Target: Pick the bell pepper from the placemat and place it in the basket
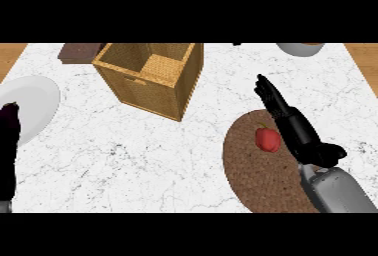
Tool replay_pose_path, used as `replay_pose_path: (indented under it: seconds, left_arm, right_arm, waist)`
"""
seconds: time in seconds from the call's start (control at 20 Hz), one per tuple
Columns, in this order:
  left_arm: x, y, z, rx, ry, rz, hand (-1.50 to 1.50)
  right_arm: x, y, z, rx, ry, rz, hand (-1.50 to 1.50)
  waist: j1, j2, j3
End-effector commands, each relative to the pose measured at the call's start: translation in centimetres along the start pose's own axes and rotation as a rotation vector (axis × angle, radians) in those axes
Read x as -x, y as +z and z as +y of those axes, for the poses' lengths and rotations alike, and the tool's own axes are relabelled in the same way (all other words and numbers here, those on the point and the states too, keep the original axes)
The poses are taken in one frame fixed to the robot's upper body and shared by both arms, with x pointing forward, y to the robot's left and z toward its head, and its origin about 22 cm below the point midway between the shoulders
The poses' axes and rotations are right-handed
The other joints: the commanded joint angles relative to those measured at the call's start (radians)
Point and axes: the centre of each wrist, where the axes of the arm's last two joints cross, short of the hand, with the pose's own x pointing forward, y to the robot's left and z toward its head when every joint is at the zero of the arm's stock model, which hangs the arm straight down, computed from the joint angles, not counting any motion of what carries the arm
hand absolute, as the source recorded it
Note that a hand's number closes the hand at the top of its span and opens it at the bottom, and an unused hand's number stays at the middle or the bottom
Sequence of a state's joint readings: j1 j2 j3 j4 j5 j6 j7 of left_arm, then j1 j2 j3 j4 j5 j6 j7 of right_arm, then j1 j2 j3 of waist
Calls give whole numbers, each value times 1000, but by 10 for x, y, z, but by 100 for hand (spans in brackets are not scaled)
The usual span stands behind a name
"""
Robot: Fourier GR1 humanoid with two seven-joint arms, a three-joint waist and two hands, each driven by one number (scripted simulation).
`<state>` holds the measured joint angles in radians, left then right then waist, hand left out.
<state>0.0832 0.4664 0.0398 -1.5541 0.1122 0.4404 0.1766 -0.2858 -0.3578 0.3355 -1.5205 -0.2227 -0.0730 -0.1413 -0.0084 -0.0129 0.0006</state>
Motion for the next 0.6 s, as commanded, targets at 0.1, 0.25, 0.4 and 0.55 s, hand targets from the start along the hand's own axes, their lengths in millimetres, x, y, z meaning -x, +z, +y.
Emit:
replay_pose_path:
  seconds: [0.1, 0.25, 0.4, 0.55]
  left_arm:
    - [-34, -17, -18, 179, 42, -60, 0]
    - [-44, -21, -35, 343, 72, -108, 0]
    - [-46, -10, -56, 447, 115, -57, 0]
    - [-34, -20, -59, 451, 120, -30, 0]
  right_arm:
    - [-43, -26, -68, 37, -10, -192, 150]
    - [-90, -53, -122, 80, -25, -361, 150]
    - [-61, -42, -61, -359, 456, -312, -150]
    - [-33, -40, 5, -281, 513, -411, -150]
  waist:
    - [0, 15, 0]
    - [3, 28, 0]
    - [26, 28, -2]
    - [14, 21, -2]
